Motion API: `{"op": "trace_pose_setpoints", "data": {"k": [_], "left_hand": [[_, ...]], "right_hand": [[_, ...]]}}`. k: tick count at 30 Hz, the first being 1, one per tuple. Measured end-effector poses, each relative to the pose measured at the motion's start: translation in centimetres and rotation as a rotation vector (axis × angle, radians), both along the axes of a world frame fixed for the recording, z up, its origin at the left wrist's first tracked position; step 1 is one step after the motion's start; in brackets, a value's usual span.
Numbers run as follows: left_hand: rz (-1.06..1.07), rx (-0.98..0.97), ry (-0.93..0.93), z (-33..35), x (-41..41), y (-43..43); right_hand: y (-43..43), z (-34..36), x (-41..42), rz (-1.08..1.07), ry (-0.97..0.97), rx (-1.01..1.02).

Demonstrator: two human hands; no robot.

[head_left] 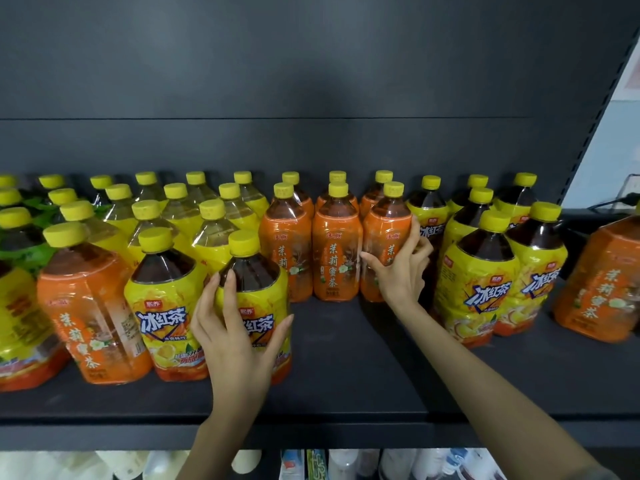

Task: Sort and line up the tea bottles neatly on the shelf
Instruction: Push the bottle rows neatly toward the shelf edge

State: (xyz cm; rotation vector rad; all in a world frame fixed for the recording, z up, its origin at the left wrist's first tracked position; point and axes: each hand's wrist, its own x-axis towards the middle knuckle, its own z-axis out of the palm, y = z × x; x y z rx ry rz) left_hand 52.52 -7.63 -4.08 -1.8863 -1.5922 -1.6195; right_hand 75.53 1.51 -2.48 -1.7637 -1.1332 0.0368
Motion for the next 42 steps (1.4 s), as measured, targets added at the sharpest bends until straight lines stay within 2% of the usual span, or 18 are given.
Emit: {"op": "trace_pose_setpoints", "data": {"k": [9,18,20,24,29,37,42], "left_hand": [[-0.042,-0.066,-0.011,0.4,-0.3,-0.8],[-0.099,-0.159,-0.047,1.0,-0.8,-2.0],[-0.109,-0.171,-0.045,1.1,-0.9,-2.2],[-0.128,-0.175,-0.036,1.2,-0.9,-2.4],[-0.133,-0.21,-0.034,1.2,-0.8,-3.0],[-0.189,-0.202,-0.027,1.1,1.8,-3.8],[-0.221,-0.201,-0.029,1.0,5.0,-4.2]], "right_hand": [[-0.6,0.2,-0.2,0.016,-0.027,-0.041],[-4.4,-0.2,-0.2,0.214,0.005,-0.128],[-6.8,-0.7,-0.4,0.229,-0.095,-0.138],[-11.8,-0.9,-0.7,0.18,-0.528,-0.147],[-15.4,-1.1,0.5,0.125,-0.698,-0.093],[-18.7,-2.0,4.7,-0.033,-0.71,-0.048],[-19.3,-2.5,8.6,-0.058,-0.591,-0.033]]}}
